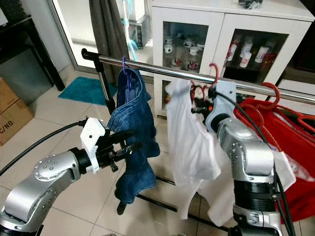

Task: Hang hanger

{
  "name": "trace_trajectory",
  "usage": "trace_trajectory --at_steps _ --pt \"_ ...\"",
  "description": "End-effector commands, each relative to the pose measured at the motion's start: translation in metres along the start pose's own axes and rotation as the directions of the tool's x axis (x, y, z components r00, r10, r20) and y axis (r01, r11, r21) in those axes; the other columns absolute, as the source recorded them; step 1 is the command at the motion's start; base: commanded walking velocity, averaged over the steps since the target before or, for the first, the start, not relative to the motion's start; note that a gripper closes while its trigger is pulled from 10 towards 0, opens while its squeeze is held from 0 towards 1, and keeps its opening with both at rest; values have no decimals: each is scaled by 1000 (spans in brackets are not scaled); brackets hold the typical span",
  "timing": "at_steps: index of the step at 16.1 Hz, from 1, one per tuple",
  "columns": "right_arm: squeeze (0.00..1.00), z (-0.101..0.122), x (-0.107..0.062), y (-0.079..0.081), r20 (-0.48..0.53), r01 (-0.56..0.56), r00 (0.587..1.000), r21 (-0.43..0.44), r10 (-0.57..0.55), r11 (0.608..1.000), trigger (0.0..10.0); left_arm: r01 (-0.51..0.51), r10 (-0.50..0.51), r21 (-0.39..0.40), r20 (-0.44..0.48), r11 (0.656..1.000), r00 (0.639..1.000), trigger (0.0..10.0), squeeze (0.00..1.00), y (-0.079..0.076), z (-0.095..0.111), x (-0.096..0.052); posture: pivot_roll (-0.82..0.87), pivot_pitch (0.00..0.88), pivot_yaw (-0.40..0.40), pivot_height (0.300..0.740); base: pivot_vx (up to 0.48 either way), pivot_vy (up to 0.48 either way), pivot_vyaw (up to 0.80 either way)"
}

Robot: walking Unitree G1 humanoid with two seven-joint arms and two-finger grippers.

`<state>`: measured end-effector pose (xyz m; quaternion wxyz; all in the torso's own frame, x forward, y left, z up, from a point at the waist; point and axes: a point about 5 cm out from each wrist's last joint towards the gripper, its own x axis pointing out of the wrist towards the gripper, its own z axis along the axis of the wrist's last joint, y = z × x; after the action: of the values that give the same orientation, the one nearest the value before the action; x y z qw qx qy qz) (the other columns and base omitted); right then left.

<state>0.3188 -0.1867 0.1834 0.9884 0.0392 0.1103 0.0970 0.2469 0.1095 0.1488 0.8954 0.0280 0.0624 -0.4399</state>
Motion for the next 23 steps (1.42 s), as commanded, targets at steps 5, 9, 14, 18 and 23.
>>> trace_trajectory --at_steps 5,9,14,18,23 --pt "0 11 -17 5 59 -5 998 -25 6 1000 0 -12 12 5 -5 1000 1000 10000 0 1 -2 0 -81 52 47 740 0 0 0" --pt "0 -14 -28 10 -1 1 1000 -37 -1 999 0 -20 20 9 -13 1000 1000 10000 0 3 -2 1 -80 53 48 740 0 0 0" --pt "0 -27 -35 16 -22 16 1000 -30 -16 999 0 -29 29 5 -13 1000 999 10000 0 3 -4 2 -86 56 40 740 0 0 0" --pt "0 -28 -38 19 -15 26 1000 -18 -26 999 0 -33 33 8 -14 999 999 10000 0 3 -4 2 -86 56 40 740 0 0 0" --pt "0 -29 -37 20 -18 20 1000 -21 -20 1000 0 -40 40 14 -15 999 999 10000 0 4 -3 3 -85 55 37 740 0 0 0"
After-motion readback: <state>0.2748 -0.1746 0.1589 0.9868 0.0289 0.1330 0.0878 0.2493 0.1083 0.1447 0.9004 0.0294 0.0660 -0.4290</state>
